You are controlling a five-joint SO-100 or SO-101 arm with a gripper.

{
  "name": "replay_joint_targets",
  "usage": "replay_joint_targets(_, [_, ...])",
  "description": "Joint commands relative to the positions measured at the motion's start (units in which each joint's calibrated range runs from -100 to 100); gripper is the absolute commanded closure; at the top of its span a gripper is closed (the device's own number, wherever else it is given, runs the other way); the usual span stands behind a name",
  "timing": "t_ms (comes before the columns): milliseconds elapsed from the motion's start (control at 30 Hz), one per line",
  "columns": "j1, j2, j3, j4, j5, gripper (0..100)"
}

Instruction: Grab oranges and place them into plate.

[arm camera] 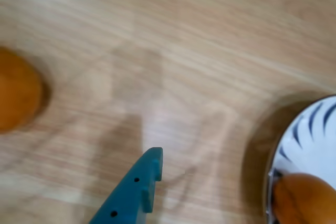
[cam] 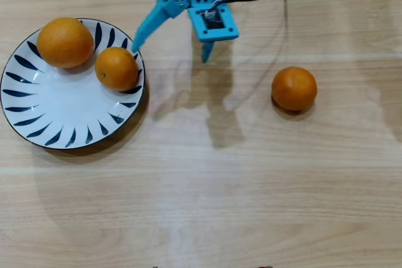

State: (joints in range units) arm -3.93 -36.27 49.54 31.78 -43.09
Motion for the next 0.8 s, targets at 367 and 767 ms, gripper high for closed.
replay_joint_targets(367, [-26.96, 2.12, 3.48, -0.80, -8.14, 79])
replay_joint_targets(767, [-36.72, 9.98, 3.38, -18.76, -8.51, 64])
